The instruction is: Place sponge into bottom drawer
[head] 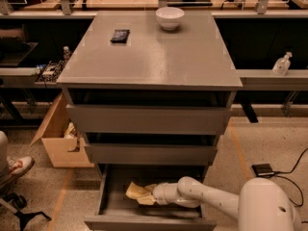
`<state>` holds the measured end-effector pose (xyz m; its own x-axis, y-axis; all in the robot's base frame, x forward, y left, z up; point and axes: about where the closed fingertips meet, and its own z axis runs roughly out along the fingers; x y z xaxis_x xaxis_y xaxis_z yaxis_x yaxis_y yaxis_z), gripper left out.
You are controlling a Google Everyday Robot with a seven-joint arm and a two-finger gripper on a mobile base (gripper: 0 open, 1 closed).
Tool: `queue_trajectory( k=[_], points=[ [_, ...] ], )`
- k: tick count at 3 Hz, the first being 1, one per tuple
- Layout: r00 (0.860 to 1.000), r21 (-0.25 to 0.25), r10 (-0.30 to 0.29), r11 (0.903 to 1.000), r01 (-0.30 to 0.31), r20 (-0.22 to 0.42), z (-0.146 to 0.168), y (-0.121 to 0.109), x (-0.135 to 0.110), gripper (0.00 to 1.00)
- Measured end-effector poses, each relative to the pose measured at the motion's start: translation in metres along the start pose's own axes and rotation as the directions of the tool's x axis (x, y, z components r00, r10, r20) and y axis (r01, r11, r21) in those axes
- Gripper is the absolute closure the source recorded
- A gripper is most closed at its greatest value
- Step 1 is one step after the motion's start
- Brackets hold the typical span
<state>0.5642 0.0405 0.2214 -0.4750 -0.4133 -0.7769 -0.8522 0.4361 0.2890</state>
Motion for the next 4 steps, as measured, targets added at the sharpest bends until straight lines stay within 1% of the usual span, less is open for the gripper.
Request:
queue_trajectory(
  k=[1,2,3,4],
  points=[
    [0.999,0.053,0.039,0.9978,-0.04,0.029,0.033,-0.012,0.011,1.0],
    [0.997,0.109,0.055,0.9922,-0.061,0.056,0.061,-0.019,0.012,1.0],
    [0.999,0.172,0.032,0.9844,-0.038,0.035,0.079,-0.019,0.008,1.0],
    [1.0,0.216,0.016,0.9763,-0.018,0.013,0.092,-0.02,0.006,1.0]
  ],
)
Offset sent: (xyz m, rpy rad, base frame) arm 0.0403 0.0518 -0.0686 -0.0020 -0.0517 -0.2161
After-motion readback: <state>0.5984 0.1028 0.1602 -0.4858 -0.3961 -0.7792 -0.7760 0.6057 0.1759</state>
